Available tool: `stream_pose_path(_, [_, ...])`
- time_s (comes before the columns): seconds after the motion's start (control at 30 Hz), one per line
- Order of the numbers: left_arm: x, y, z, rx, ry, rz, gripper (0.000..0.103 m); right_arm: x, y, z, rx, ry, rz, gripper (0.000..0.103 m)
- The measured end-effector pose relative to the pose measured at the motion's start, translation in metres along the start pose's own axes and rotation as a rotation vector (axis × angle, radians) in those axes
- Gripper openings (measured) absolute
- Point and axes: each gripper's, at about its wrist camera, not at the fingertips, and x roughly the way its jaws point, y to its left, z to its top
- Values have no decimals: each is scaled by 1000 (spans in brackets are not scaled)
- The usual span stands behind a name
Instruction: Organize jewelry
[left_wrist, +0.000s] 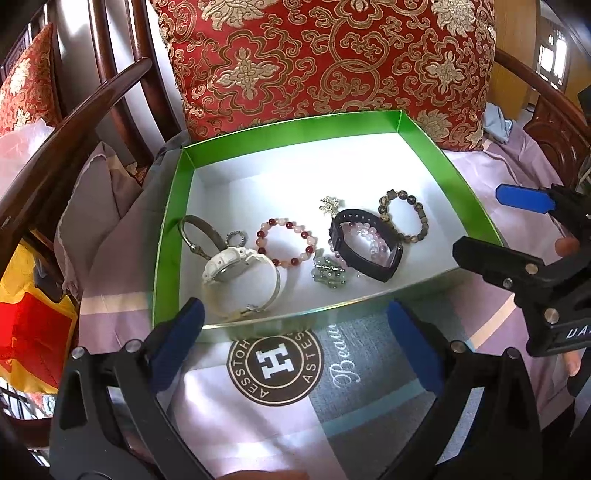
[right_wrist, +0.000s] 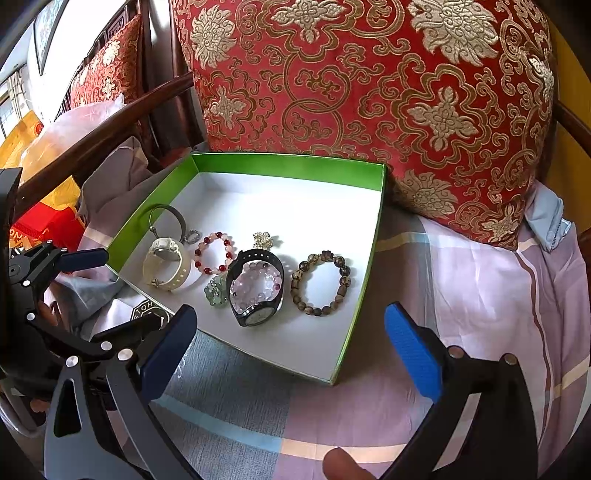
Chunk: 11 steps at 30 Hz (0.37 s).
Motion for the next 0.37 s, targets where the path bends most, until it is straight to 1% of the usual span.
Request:
stream_pose_path(0.1, [-5,1,-1,-11,-25,-2,101,0,0,0,3,0,0,102])
stream_pose_path(0.23, [-5,0,1,7,-27,-6,101,-1,-1,0,12,-2,2,102])
stream_pose_path(0.37, [-9,0,1,8,-49,-3,101,-3,-1,-2,18,-6,-7,102])
